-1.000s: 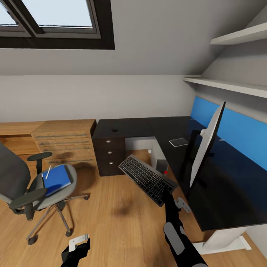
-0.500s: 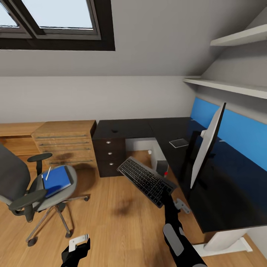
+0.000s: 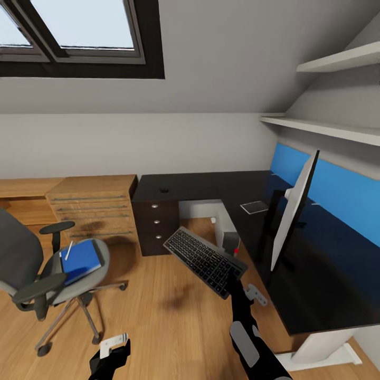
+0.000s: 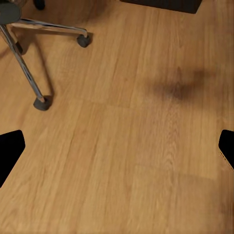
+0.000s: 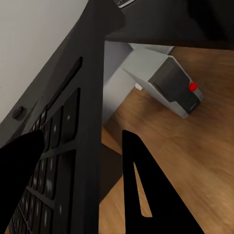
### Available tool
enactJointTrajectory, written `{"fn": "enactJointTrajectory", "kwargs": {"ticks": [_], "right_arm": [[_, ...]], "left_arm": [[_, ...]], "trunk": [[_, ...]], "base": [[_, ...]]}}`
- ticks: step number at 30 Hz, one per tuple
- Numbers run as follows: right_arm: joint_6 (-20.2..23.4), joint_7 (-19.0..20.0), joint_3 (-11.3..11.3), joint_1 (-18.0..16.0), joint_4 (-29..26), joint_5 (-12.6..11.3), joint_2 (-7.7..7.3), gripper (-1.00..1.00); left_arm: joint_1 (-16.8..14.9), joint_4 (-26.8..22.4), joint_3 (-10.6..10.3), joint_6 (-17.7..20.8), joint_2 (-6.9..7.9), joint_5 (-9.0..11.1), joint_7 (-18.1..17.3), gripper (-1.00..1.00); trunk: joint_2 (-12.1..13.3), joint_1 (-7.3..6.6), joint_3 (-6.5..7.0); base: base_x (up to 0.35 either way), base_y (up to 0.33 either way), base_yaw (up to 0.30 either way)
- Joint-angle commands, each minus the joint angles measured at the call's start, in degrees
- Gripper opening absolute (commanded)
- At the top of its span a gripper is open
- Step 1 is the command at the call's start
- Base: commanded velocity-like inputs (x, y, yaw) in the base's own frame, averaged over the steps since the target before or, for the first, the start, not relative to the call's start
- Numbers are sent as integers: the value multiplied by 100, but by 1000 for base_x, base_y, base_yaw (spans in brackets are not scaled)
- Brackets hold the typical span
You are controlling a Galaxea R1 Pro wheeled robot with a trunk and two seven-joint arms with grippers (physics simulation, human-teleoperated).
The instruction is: In the bedroom, organize the workspace by keeping the computer under the desk, ensuring the monitor is on the desk, placing the keyboard on the desk next to the monitor, placing the mouse on the desk next to the keyboard, moving the folder from the swivel chair onto the desk next to the mouse, stacking the notebook on top of the folder with the pen on top of the notebook, and positioning the swivel chair next to the desk.
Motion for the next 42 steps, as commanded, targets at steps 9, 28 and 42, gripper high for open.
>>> {"fn": "enactJointTrajectory", "kwargs": {"ticks": [9,28,42], "right_arm": [[-27,-1,5,-4,2,-52,0,-100],[-27,-9,-2,-4,-7,-54,0,-100],[-27,-31,-11,-4,3,-54,0,-100]], "left_arm": [[5,2,-36,-14,-11,11,33,100],[1176,2,-65,-1306,-15,-138,-12,100],[1424,-4,-69,-1945,-24,-802,7,100]], "trunk": [[-4,1,68],[-4,1,199],[-4,1,271]], "base": [[164,90,0],[138,3,0],[112,140,10]]}}
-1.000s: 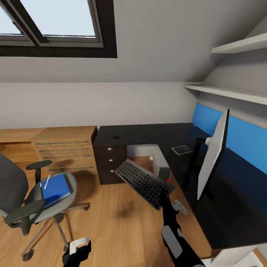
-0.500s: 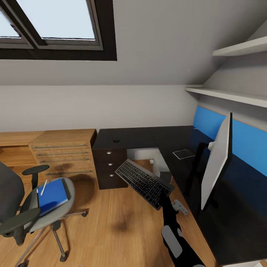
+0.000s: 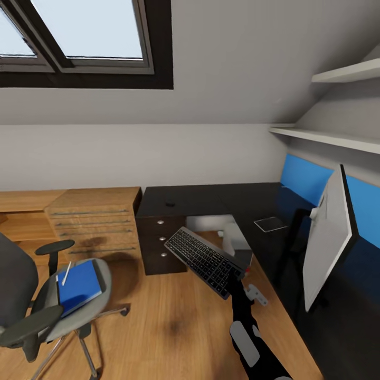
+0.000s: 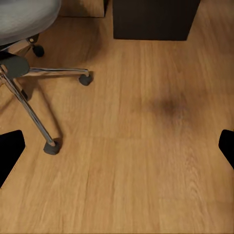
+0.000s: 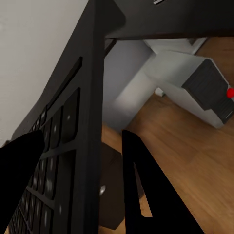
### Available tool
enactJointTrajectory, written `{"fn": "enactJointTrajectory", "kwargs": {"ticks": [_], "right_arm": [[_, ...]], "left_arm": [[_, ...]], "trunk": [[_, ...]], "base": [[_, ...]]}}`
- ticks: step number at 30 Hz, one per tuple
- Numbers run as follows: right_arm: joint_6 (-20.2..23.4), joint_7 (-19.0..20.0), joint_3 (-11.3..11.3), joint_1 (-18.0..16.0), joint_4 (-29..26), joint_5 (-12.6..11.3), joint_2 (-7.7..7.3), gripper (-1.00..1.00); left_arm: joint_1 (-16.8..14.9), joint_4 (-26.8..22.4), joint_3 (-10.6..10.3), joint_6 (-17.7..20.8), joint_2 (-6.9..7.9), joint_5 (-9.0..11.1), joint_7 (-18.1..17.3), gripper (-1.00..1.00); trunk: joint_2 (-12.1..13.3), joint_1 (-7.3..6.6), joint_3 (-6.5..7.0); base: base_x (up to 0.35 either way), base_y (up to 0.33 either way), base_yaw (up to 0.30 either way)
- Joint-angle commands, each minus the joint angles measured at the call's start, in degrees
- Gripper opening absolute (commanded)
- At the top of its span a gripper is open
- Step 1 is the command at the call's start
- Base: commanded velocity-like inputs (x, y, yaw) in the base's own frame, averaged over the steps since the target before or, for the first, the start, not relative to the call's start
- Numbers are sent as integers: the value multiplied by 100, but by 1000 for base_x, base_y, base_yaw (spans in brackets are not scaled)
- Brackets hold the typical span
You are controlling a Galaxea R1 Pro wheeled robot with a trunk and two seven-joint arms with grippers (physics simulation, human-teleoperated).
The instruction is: In the bedroom, organize the workspace by keeping the computer under the desk, ensuring the monitor is on the desk, placing the keyboard on the desk next to the monitor, placing the mouse on the desk next to the keyboard, moving the folder from the swivel chair onto the desk next to the mouse, stacking the notebook on top of the folder with the pen on top of the notebook, and positioning the swivel chair next to the desk.
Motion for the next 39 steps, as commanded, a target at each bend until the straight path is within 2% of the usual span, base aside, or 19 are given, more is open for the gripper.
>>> {"fn": "enactJointTrajectory", "kwargs": {"ticks": [1,16,32,39], "right_arm": [[-24,-5,14,-4,2,-36,0,-100],[-24,-3,5,-4,-2,-33,0,-100],[-18,12,21,-4,-2,-32,0,-100],[-9,-43,-50,-4,0,-55,0,-100]], "left_arm": [[-3,1,-48,-15,-2,18,37,100],[-3,-1,-45,-17,1,15,57,100],[-3,-1,-46,-8,-5,15,58,100],[-3,-1,-46,-8,-5,15,58,100]], "trunk": [[-5,2,-3],[-5,2,7],[-5,2,7],[-5,2,7]], "base": [[110,47,119],[53,8,214],[315,0,12],[335,0,0]]}}
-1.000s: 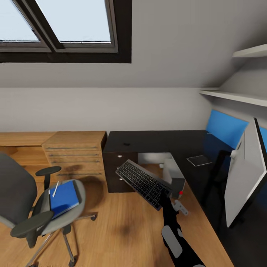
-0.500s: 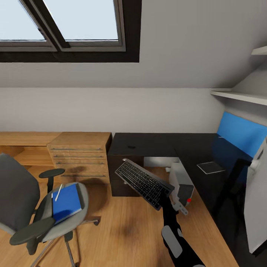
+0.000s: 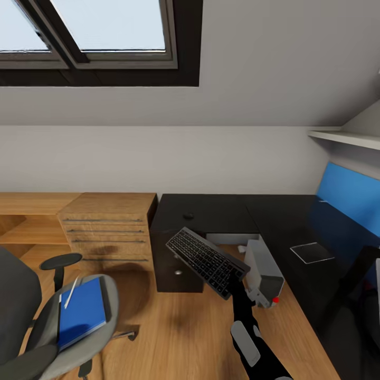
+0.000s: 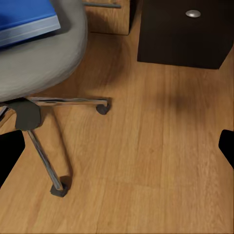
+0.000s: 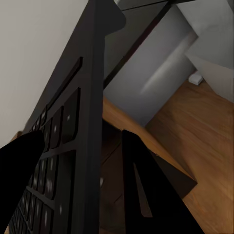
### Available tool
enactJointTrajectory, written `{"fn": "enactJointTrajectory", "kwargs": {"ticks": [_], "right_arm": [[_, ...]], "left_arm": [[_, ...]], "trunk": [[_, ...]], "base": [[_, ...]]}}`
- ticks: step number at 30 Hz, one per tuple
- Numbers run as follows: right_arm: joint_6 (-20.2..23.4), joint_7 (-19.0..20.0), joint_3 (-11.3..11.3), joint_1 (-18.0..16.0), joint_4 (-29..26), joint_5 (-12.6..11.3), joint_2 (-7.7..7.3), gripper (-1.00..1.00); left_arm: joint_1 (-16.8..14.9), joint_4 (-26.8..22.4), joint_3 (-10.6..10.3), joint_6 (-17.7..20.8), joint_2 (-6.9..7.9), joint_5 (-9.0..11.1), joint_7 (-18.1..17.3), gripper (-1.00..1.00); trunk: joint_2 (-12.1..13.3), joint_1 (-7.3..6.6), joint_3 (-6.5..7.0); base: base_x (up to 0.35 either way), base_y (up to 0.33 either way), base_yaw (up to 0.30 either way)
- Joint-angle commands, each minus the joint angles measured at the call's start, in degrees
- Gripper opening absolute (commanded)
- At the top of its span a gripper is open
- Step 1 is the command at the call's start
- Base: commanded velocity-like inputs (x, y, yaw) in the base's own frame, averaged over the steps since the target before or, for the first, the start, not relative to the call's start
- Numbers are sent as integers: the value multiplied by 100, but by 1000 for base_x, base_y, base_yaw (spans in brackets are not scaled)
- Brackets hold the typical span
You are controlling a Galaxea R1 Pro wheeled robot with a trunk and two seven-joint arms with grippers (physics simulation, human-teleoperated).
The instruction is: In the bedroom, organize the workspace by keeping the computer under the desk, ensuring the monitor is on the desk, placing the keyboard on the desk next to the monitor, placing the mouse on the desk next to the keyboard, moving the folder from the swivel chair onto the desk next to the mouse, stacking the notebook on top of the folder with the pen on top of the notebook, and positioning the swivel chair next to the desk.
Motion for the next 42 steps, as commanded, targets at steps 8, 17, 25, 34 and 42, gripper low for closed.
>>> {"fn": "enactJointTrajectory", "kwargs": {"ticks": [8,17,25,34,42], "right_arm": [[-25,-67,-308,-5,-18,-36,0,-100],[-17,-54,-375,-5,-56,-38,0,-100],[-1,-48,-385,-3,-209,-38,0,-100],[10,-55,-384,-2,-335,-38,0,-100],[19,-57,-363,-4,-363,-37,0,-100]], "left_arm": [[-4,2,-45,-15,0,17,36,100],[-4,2,-48,-8,0,17,35,100],[-4,2,-43,0,-2,17,34,100],[-4,2,-43,2,-8,17,5,100],[-4,2,-43,10,-16,17,2,100]], "trunk": [[-5,4,-7],[-5,4,-7],[-5,4,-7],[-5,4,-7],[-5,4,-7]], "base": [[298,0,0],[48,0,0],[115,0,0],[114,0,0],[114,0,0]]}}
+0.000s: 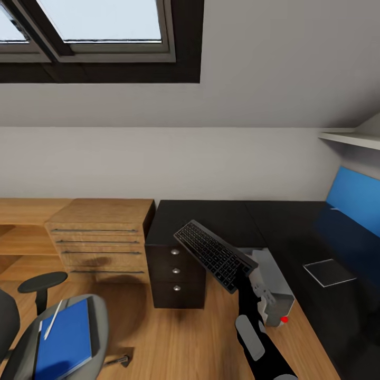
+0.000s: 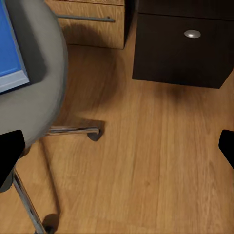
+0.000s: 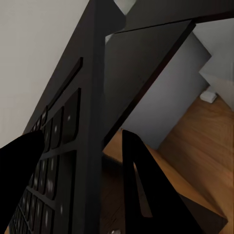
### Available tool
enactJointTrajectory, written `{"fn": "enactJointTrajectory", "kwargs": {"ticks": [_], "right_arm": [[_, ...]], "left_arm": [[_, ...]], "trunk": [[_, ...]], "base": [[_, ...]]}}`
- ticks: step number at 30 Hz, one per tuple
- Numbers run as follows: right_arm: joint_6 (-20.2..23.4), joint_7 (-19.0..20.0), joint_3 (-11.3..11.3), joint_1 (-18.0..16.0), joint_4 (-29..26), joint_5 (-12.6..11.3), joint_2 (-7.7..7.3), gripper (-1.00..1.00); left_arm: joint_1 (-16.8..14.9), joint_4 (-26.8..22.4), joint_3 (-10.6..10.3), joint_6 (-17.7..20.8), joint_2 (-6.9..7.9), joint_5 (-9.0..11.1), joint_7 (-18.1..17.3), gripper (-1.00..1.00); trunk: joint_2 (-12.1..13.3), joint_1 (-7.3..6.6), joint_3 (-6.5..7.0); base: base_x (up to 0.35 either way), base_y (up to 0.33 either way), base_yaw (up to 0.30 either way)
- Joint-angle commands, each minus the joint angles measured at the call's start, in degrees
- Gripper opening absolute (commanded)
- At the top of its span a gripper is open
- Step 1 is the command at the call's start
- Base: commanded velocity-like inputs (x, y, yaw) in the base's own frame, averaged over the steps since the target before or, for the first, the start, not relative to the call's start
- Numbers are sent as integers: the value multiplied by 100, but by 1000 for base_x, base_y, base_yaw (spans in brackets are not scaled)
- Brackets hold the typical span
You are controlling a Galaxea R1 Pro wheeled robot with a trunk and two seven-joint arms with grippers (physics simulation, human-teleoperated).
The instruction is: In the bedroom, organize the workspace by keeping the computer under the desk, ensuring the monitor is on the desk, placing the keyboard on the desk next to the monitor, placing the mouse on the desk next to the keyboard, moving the folder from the swivel chair onto the desk next to the mouse, stacking the notebook on top of the folder with the pen on top of the notebook, and positioning the swivel chair next to the desk.
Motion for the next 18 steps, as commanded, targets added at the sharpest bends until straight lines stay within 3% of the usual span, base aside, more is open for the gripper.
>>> {"fn": "enactJointTrajectory", "kwargs": {"ticks": [1,18], "right_arm": [[-9,-12,-1,-2,-4,-7,3,-100],[-8,-18,-24,-4,-6,1,3,-100]], "left_arm": [[-4,3,-47,-16,-11,25,33,100],[-4,3,-47,-15,-45,25,27,100]], "trunk": [[-4,3,-7],[-4,3,-7]], "base": [[283,0,0],[181,0,0]]}}
